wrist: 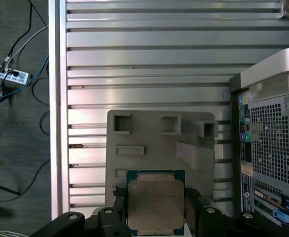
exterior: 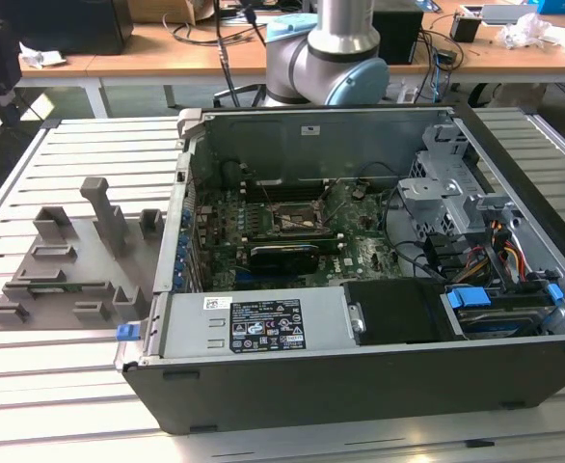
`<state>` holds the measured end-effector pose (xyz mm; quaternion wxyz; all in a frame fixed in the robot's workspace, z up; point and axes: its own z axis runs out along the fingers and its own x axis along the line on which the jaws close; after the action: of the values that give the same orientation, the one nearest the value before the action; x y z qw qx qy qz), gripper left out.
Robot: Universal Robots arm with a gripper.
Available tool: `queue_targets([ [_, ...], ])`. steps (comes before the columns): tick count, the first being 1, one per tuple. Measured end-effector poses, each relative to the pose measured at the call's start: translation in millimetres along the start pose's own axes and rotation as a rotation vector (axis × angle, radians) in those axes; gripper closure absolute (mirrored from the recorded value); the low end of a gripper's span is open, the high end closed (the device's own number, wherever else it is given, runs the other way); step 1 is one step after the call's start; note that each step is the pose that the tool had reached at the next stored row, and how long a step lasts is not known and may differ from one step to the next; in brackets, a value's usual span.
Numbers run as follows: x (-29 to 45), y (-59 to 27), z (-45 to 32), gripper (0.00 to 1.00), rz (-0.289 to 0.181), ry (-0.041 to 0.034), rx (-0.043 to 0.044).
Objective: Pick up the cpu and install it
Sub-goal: 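Pick up the cpu and move it towards the insertion slot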
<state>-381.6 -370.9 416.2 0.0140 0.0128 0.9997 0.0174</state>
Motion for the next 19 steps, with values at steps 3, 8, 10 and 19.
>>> queue_targets([
  [3, -8.0, 0.2, 0.2, 0.45, 0.000, 0.0000, 0.0001],
  [8, -20.6, 0.5, 0.5, 0.45, 0.000, 0.0001, 0.0001],
  [10, -27.8, 0.7, 0.8, 0.45, 0.000, 0.0000, 0.0000],
  [19, -49.8, 1.3, 1.4, 0.45, 0.000, 0.0001, 0.0001],
])
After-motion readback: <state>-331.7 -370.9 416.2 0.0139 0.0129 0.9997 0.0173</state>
